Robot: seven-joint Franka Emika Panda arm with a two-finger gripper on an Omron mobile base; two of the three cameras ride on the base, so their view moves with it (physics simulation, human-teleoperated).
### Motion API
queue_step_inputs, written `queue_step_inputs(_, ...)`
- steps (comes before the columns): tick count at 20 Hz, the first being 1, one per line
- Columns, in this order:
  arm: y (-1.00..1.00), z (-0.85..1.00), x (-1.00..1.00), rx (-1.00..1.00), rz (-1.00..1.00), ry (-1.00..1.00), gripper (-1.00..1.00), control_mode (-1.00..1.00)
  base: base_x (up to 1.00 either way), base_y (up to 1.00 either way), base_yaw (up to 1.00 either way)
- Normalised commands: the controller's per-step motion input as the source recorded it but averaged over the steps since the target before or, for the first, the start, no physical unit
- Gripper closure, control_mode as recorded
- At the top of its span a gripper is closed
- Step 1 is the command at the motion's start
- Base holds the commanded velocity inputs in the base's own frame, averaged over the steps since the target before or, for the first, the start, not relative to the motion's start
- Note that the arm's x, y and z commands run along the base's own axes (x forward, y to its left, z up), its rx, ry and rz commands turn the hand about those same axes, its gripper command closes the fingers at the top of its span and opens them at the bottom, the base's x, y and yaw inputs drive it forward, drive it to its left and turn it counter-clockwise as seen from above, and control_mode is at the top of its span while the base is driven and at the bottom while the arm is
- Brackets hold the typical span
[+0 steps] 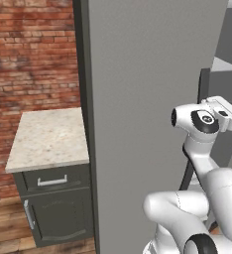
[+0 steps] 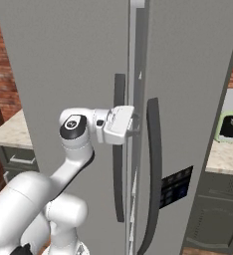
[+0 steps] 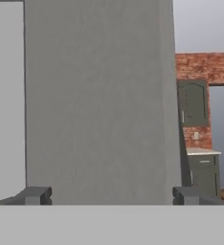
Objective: Open the freezer door, pick up the ice cube tray from the freezer, and place it on the dining counter.
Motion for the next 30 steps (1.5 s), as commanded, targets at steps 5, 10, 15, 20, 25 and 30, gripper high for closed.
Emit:
queue_step_inputs(5,0.0,0.0,0.21,0.0,-0.01,0.0,-1.0,-1.0,0.0,0.0,0.0)
queue_step_inputs(10,-0.07,0.0,0.09,0.0,0.0,0.0,-1.0,-1.0,0.0,0.0,0.0)
queue_step_inputs(15,-0.18,0.0,0.06,0.0,0.0,0.0,-1.0,-1.0,0.0,0.0,0.0)
queue_step_inputs(20,-0.24,0.0,0.05,0.0,0.0,0.0,-1.0,-1.0,0.0,0.0,0.0)
queue_step_inputs(25,-0.32,0.0,0.0,0.01,0.0,0.0,-1.0,-1.0,0.0,0.0,0.0)
queue_step_inputs(30,-0.48,0.0,0.0,0.01,0.0,0.0,-1.0,-1.0,0.0,0.0,0.0)
